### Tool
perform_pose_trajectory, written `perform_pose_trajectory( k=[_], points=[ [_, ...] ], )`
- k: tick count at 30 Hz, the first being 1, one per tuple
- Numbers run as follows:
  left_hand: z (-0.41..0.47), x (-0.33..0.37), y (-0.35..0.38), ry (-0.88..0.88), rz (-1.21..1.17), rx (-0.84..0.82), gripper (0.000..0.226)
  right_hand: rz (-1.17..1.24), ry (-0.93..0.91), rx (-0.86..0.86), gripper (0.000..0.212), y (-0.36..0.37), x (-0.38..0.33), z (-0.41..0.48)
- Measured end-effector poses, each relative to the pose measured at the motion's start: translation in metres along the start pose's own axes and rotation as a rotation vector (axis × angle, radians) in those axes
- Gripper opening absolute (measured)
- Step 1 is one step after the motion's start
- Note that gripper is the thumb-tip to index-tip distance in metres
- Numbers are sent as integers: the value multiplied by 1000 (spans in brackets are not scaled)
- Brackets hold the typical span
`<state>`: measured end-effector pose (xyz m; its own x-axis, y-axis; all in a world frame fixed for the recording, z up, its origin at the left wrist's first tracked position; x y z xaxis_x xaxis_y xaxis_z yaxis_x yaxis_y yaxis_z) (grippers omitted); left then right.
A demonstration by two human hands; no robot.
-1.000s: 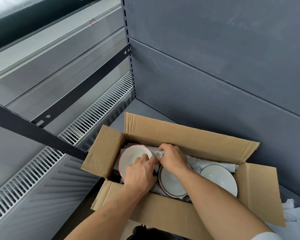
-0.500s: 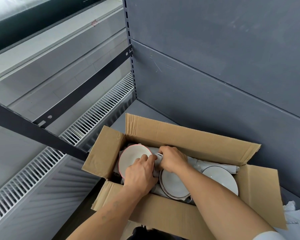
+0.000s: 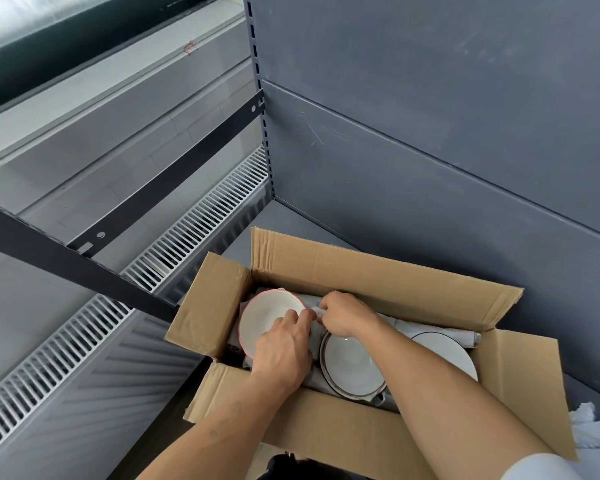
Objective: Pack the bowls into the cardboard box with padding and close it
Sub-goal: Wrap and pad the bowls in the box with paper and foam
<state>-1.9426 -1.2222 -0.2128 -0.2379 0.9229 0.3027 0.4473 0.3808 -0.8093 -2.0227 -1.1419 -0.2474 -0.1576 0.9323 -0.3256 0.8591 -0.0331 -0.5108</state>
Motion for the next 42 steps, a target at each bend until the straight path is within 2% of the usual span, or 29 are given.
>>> perform_pose_trajectory(
  k=[3, 5, 9, 12, 15, 17, 22, 25, 28, 31, 36, 42],
  points=[
    [-1, 0, 0, 18, -35, 4, 41, -38, 8, -6, 39, 0, -2, 0],
    [0, 0, 0, 14, -32, 4, 37, -57, 24, -3, 35, 0, -2, 0],
    [1, 2, 2, -4, 8, -26, 41, -62, 47, -26, 19, 1, 0, 3],
    [0, 4, 0, -13, 12, -37, 42, -153, 72, -13, 11, 2, -2, -1],
    [0, 5, 0, -2, -31, -51, 44, -201, 75, -47, 16, 5, -4, -4],
    [1, 2, 2, 6, -84, -70, 47, -149, 48, -62, 16, 8, -4, -3],
    [0, 0, 3, 43, -183, -78, 61, 30, -22, 226, 12, -4, 6, -16],
    [-4, 1, 3, 54, -202, -80, 66, 28, -60, 194, 19, 3, 9, -15],
    [-8, -1, 5, 40, -218, -79, 70, 72, -97, 85, 43, 10, 14, -20],
    [-16, -3, 4, 0, -260, -50, 72, 161, -118, 154, 49, 1, 27, -38],
    [-33, 12, -7, -64, -259, 138, 46, 179, -123, 343, 35, -16, 59, -76],
    [-46, 72, 3, 40, -249, 166, 33, 71, -56, 450, 31, -21, 110, -123]
  ],
)
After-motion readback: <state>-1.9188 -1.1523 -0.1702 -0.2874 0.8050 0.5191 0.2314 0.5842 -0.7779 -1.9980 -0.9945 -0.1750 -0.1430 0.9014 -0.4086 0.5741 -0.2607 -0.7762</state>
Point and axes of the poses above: each hand's wrist, its own z-axis towards the middle knuckle, its own y-axis out of the palm, x = y × z, the point moved 10 cm from there along z, towards the middle knuckle, and after that the axes turned 12 degrees about -x, right-handed, at the moved point
